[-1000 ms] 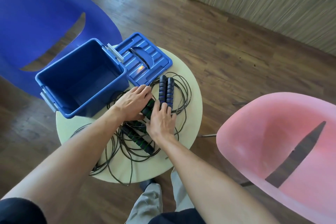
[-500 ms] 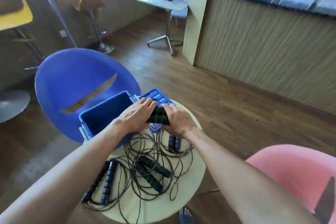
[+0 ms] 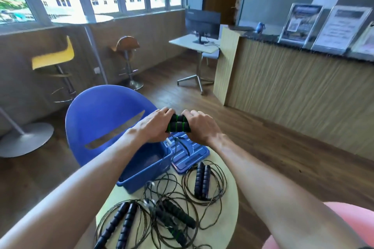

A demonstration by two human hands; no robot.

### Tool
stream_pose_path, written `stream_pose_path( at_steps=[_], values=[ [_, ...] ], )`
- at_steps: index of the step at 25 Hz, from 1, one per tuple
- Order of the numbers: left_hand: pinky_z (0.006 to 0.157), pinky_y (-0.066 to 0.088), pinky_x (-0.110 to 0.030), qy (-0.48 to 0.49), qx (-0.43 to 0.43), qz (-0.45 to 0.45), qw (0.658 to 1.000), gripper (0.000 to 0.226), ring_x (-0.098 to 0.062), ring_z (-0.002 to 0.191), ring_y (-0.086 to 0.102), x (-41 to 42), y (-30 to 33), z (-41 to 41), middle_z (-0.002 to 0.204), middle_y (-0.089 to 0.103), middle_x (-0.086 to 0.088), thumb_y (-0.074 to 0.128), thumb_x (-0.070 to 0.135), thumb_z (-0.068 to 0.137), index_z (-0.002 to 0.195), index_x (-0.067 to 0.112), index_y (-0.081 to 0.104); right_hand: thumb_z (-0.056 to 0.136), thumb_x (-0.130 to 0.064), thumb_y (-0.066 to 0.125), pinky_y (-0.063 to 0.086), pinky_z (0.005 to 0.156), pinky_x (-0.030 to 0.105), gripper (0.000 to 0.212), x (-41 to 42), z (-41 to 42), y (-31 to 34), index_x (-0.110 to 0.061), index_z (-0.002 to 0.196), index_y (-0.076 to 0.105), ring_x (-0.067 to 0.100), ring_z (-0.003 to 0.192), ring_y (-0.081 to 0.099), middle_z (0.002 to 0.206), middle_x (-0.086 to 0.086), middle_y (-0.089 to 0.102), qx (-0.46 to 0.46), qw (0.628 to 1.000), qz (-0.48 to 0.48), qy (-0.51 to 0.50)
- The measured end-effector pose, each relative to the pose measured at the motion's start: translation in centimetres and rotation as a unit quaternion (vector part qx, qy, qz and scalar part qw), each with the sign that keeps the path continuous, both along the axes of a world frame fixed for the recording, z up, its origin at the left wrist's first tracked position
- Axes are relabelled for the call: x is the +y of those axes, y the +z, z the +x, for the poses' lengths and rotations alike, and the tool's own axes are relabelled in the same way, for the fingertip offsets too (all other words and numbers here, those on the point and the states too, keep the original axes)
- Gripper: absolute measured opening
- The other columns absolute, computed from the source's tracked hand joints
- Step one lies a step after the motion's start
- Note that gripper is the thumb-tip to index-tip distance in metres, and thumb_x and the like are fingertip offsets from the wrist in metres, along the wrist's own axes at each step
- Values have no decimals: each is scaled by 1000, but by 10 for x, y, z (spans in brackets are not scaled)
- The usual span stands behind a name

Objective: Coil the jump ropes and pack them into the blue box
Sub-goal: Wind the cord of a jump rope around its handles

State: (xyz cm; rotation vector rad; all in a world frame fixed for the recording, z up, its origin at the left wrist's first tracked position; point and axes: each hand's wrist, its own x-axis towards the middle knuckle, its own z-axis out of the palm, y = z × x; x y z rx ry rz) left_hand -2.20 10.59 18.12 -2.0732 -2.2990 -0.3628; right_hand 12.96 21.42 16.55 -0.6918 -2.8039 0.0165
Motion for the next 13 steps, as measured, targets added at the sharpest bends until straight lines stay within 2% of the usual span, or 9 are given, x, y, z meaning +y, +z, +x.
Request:
stream_pose_path(
  at_steps=[4,7,9,12,13],
  values=[
    [86,41,-28,66,-162,74,982,75,-25,105,56,-5,-3,-3,120,56,-6,82,26,71,133,15,41,88,-20,58,48,72,38,35,3,-4,16,-15,123,52,32,92,65,103,10,64,-10,1000,22,16],
    [84,44,-31,120,-252,79,957,84,-23,95,57,-5,-10,-5,105,63,-3,89,31,63,131,20,41,90,-21,56,45,71,36,32,5,-6,25,-17,121,52,30,93,64,104,9,64,-27,999,10,25],
    [78,48,-33,144,-330,74,930,71,-17,81,57,-11,-17,-12,89,62,3,90,33,62,120,24,50,91,-23,54,40,69,32,28,9,-4,30,-18,119,53,30,92,64,103,8,64,-20,1000,-8,22],
    [66,43,-34,160,-415,103,890,26,-16,63,52,-27,-33,-21,63,55,3,79,41,74,80,21,63,92,-23,53,43,71,34,30,17,0,43,-18,121,54,31,94,64,105,8,65,-7,1000,-16,6],
    [67,43,-35,168,-437,120,876,29,-17,61,53,-31,-37,-20,59,55,3,72,44,81,72,18,63,91,-24,53,45,73,36,31,19,1,47,-18,122,54,31,95,64,106,8,65,-10,1000,-11,7]
  ],
)
